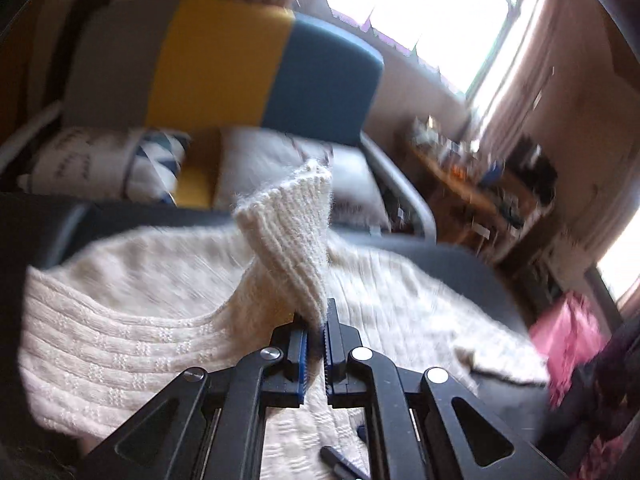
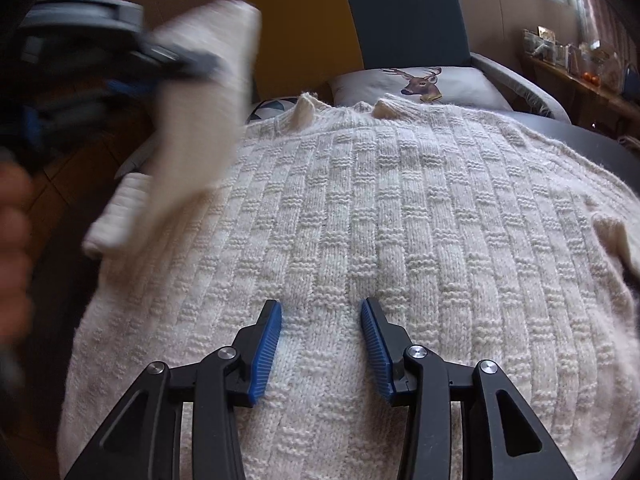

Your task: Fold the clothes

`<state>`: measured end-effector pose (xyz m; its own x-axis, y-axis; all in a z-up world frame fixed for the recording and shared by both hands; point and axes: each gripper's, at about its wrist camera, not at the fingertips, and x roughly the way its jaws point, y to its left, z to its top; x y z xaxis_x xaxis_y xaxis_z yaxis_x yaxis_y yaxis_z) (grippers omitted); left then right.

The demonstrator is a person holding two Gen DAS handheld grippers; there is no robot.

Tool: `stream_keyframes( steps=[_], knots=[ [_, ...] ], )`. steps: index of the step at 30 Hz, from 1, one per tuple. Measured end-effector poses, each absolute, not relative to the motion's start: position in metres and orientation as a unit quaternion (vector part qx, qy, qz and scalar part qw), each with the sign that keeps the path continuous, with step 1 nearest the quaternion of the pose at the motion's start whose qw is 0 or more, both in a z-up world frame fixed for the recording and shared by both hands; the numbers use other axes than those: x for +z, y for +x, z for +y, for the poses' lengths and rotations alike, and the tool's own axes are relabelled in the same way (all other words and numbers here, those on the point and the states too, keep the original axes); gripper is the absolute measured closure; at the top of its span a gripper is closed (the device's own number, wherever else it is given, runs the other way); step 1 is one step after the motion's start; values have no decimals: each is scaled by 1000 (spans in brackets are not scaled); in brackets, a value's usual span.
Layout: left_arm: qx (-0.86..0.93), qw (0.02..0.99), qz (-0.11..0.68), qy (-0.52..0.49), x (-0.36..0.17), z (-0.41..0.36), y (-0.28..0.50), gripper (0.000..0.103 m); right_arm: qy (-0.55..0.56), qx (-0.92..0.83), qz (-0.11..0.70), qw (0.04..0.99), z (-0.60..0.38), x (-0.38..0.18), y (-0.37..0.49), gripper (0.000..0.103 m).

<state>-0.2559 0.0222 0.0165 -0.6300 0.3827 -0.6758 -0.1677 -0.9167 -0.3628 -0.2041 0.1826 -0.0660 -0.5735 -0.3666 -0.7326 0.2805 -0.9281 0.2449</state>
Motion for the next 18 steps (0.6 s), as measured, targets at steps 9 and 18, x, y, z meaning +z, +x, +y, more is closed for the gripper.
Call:
stream_keyframes(
  steps=[9, 18],
  knots=[
    [861, 178, -121, -461, -39, 50, -260, 83, 424, -885, -53, 183, 183, -66, -203, 60],
    [897, 142, -125, -399, -21, -33, -163, 80, 432, -863, -151, 212, 205, -64, -211, 52]
  ],
)
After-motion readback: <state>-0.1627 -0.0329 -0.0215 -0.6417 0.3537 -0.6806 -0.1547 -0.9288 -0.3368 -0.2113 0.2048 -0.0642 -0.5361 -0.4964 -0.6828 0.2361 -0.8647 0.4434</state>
